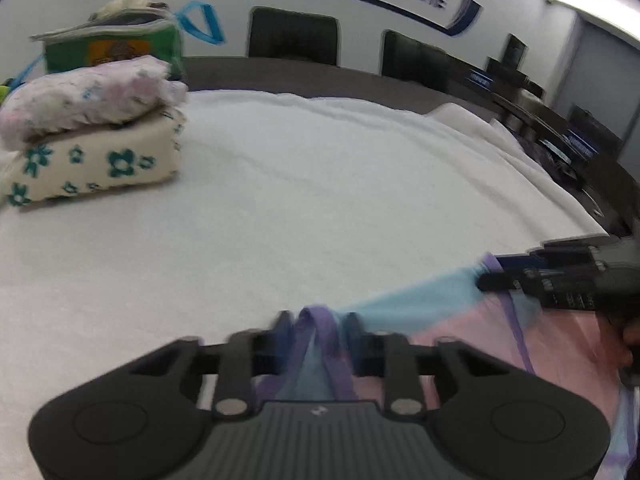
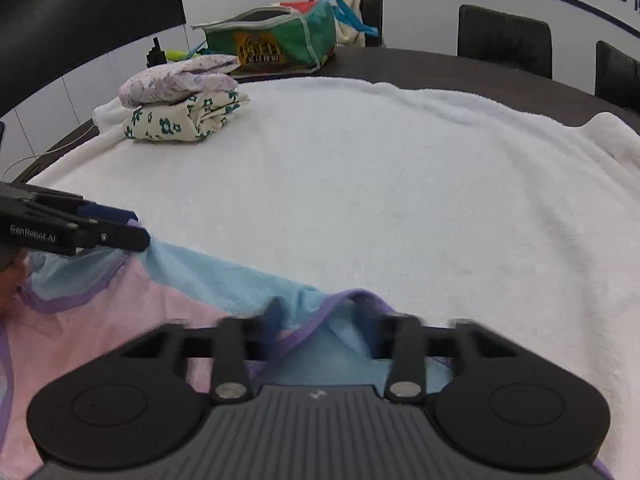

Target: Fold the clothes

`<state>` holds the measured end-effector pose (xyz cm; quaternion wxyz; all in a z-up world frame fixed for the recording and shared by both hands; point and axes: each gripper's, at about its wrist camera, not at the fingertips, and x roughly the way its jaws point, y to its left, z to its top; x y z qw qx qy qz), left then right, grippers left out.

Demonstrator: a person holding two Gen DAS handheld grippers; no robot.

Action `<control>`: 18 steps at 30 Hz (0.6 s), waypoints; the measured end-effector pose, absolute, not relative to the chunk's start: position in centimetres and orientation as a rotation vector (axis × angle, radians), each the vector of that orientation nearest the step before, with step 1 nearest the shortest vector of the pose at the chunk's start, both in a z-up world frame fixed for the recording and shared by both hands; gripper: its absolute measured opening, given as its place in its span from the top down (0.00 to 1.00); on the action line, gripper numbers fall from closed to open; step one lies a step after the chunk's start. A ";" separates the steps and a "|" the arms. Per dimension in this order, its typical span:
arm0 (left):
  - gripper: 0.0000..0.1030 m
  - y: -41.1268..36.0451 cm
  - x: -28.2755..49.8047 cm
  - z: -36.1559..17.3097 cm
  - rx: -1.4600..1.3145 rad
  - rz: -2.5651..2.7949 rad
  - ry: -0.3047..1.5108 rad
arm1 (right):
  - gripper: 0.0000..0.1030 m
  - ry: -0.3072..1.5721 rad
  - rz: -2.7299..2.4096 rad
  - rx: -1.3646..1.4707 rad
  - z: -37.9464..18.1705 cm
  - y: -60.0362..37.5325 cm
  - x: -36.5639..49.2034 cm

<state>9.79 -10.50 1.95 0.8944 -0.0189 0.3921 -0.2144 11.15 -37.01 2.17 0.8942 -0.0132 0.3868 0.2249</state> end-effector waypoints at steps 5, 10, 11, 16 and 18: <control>0.96 -10.1 10.1 2.3 -0.058 -0.459 0.800 | 0.98 0.759 0.468 -0.061 3.0 -36.5 10.2; 0.97 -10.6 11.9 3.8 -0.013 -0.438 0.758 | 0.98 0.713 0.445 -0.076 4.3 -36.0 12.0; 0.97 -10.8 12.3 4.1 0.000 -0.430 0.749 | 0.98 0.709 0.439 -0.079 4.3 -35.9 12.7; 0.92 -13.1 16.5 4.4 0.075 -0.397 0.734 | 0.98 0.710 0.355 -0.088 3.5 -36.3 16.0; 0.90 -12.9 15.4 5.1 0.098 -0.391 0.712 | 0.94 0.749 0.313 -0.045 2.7 -37.2 17.5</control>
